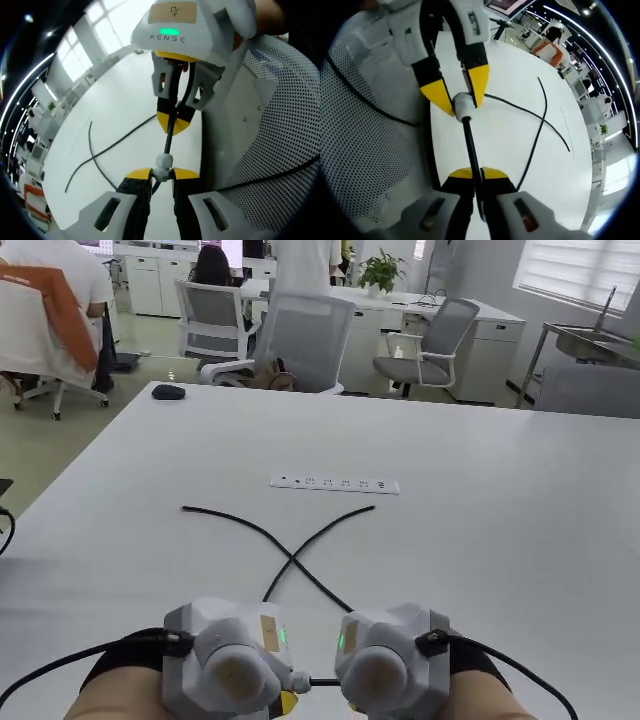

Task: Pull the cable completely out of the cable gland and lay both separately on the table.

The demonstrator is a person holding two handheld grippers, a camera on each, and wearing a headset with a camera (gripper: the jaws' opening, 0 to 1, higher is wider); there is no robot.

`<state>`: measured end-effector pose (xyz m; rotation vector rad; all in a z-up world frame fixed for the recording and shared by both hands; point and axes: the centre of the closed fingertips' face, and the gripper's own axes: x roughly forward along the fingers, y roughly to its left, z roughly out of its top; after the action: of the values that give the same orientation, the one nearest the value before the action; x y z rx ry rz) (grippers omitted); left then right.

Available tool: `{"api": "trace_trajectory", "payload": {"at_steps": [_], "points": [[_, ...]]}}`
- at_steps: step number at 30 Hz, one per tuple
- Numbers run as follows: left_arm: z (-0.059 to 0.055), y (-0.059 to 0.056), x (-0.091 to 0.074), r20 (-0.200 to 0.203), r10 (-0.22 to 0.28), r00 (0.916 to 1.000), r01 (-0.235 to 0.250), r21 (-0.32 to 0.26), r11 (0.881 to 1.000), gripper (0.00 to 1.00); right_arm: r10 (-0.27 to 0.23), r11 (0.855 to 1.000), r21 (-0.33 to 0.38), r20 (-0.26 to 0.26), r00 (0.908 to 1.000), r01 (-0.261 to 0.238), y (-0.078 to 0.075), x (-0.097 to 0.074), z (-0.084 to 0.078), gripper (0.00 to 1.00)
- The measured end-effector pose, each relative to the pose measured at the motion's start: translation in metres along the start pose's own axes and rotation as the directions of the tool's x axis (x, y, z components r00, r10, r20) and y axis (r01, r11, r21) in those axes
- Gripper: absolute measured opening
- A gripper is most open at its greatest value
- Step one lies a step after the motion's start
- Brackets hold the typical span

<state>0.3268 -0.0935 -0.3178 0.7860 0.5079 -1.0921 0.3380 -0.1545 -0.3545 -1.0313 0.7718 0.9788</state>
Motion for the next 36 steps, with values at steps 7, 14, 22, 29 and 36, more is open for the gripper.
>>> {"api": "trace_trajectory", "payload": {"at_steps": [7, 14, 22, 29, 36], "points": [[-0.005, -0.001, 0.000, -0.020, -0.002, 0.9998, 0.002, 0.001, 1.000, 0.17, -0.006, 0.995, 0.100, -0.054, 0.9985, 0.011, -0.008, -0.001, -0.019, 0.03], [-0.007, 0.000, 0.001, -0.024, -0.003, 0.9997, 0.002, -0.004, 1.000, 0.17, -0.021, 0.990, 0.133, -0.131, 0.9912, 0.038, -0.013, 0.000, -0.039, 0.04], [-0.012, 0.003, -0.001, -0.036, 0.004, 0.9994, -0.004, -0.017, 1.000, 0.17, -0.026, 0.988, 0.142, -0.199, 0.9795, 0.056, -0.015, -0.004, -0.055, 0.03], [-0.015, 0.003, -0.001, -0.047, 0.004, 0.9989, -0.004, -0.011, 1.000, 0.17, 0.038, 0.994, 0.107, -0.125, 0.9914, -0.024, 0.002, 0.003, -0.035, 0.25], [-0.012, -0.002, 0.001, -0.044, -0.009, 0.9990, 0.010, 0.009, 1.000, 0.17, 0.096, 0.995, -0.028, 0.061, 0.9935, -0.094, 0.020, 0.003, 0.011, 0.25]]}}
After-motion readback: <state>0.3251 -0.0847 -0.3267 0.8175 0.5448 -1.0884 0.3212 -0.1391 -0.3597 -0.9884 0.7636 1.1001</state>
